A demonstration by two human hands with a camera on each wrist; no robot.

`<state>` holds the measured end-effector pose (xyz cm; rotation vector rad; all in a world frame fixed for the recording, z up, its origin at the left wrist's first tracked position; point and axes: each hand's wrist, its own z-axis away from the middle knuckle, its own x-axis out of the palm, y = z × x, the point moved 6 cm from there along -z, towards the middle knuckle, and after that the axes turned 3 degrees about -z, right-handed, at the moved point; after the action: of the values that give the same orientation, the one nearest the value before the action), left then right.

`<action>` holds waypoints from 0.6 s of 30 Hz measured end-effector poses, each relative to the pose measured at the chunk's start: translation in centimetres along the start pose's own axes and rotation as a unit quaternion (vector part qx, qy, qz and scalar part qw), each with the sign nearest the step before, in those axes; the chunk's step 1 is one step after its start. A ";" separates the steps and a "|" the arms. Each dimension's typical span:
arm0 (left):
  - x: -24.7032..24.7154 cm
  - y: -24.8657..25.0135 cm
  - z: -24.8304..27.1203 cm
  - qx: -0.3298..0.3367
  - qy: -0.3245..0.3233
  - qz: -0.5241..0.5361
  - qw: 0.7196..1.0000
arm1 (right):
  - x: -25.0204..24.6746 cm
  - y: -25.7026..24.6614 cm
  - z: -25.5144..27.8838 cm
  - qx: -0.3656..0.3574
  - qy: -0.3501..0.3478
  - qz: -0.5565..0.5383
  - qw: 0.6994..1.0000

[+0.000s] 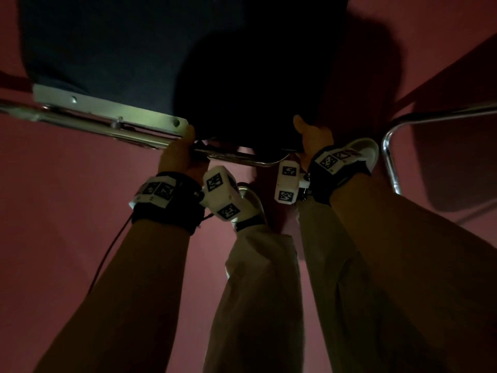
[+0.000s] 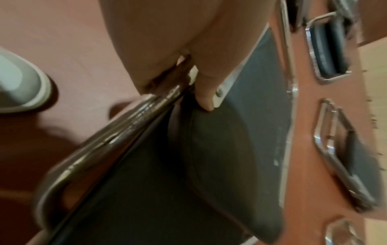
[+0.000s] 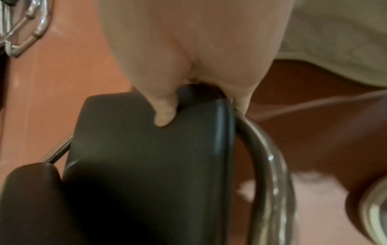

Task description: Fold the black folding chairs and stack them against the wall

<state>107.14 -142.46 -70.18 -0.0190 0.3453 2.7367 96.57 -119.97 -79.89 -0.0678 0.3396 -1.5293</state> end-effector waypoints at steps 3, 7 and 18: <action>-0.5 -0.9 -1.6 -0.008 -0.013 0.023 1.000 | 0.4 0.4 -0.9 0.012 0.020 0.064 0.998; -0.9 -2.2 -3.2 -0.026 -0.052 0.059 0.997 | 0.5 0.9 -2.3 -0.011 0.048 0.114 0.992; -1.4 -3.3 -4.8 -0.034 0.003 0.011 0.999 | 1.0 1.3 -2.9 0.005 0.033 0.132 0.991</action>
<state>109.54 -141.19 -75.53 -0.0421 0.2552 2.7699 97.11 -120.42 -83.17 0.0349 0.3792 -1.2718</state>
